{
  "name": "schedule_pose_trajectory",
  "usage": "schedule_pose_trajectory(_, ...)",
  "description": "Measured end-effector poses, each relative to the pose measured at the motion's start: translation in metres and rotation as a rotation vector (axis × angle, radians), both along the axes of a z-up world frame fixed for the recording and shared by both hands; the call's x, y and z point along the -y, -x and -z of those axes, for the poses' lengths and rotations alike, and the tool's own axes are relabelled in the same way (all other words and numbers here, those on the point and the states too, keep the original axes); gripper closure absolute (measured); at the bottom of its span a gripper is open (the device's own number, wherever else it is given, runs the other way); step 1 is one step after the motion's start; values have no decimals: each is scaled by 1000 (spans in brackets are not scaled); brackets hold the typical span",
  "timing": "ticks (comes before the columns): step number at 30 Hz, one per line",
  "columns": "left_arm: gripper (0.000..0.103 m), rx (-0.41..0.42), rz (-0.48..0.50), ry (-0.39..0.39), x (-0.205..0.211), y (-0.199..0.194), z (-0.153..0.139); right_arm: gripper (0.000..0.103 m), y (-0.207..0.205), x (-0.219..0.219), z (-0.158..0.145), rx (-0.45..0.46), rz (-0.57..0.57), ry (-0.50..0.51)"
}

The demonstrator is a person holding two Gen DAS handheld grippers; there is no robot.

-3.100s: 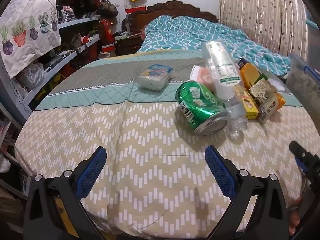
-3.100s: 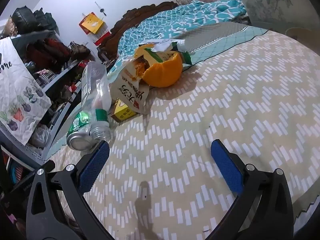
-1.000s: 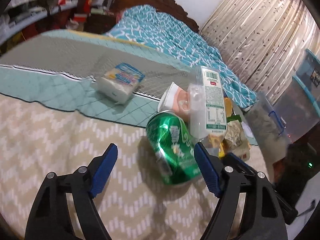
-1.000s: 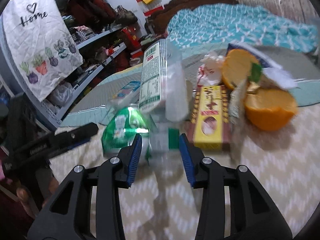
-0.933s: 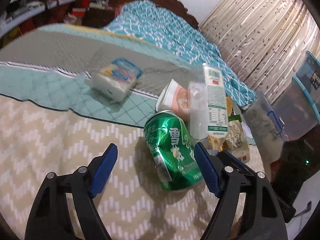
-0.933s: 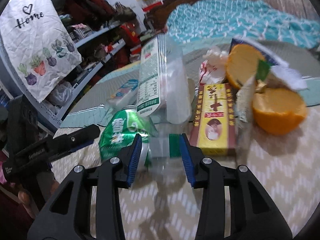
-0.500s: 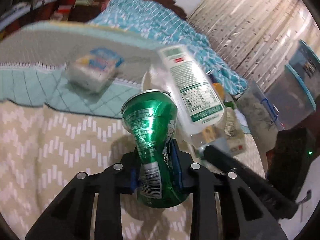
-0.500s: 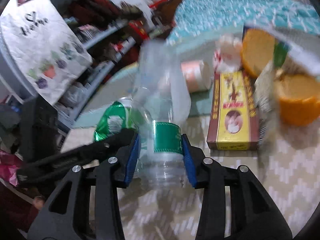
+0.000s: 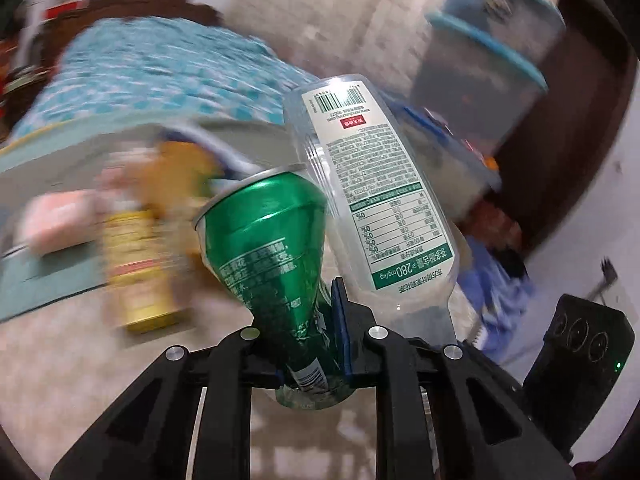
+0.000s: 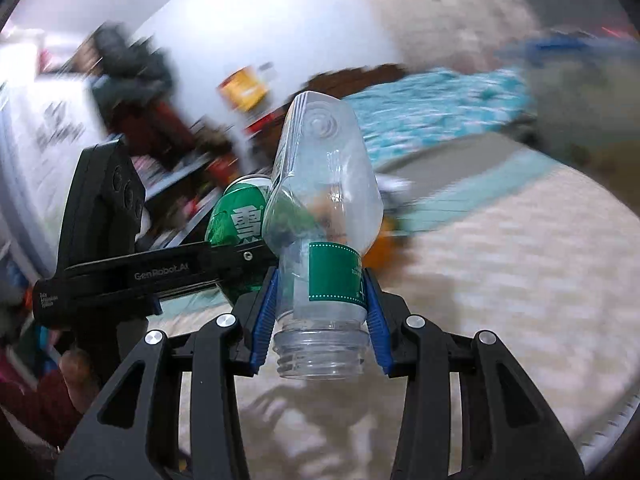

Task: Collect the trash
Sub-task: 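Carry the can and bottle to the beige wastebasket and release both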

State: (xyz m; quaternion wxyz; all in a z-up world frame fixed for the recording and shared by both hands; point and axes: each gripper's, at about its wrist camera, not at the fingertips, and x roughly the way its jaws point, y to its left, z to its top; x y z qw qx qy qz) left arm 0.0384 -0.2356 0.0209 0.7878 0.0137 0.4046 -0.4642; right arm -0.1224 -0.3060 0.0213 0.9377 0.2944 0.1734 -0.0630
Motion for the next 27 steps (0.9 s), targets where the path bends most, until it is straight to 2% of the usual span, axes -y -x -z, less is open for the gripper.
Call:
schedule_pose_trajectory(5,87,-75,146,-67,120,6,25,60,44,88,37,-22,221,-284)
schedule_pose_trajectory(7,87,-65,188,-91,162,15,30,60,59,115,46,-11,284,-358)
schedule_pose_trajectory(12,87,-60,275,-142,241,28,48,60,84,164,53,18,412,-436)
schedule_pose_trajectory(16,87,-40,308,-174,294,34,56,60,96,198,61,30,492,-502)
schedule_pose_trajectory(17,85,-33,315,-182,305,35,57,58,95,201,58,29,512,-491)
schedule_pose_trajectory(18,68,-24,321,-193,316,36,58,55,97,199,60,26,530,-486)
schedule_pose_trajectory(19,57,-12,318,-202,325,35,58,48,100,202,60,29,544,-491)
schedule_pose_trajectory(20,42,15,293,-205,334,34,58,37,104,203,61,31,573,-502)
schedule_pose_trajectory(21,39,21,286,-193,339,33,57,35,111,210,68,34,589,-504)
schedule_pose_trajectory(27,35,14,294,-166,352,27,58,36,118,215,65,26,633,-436)
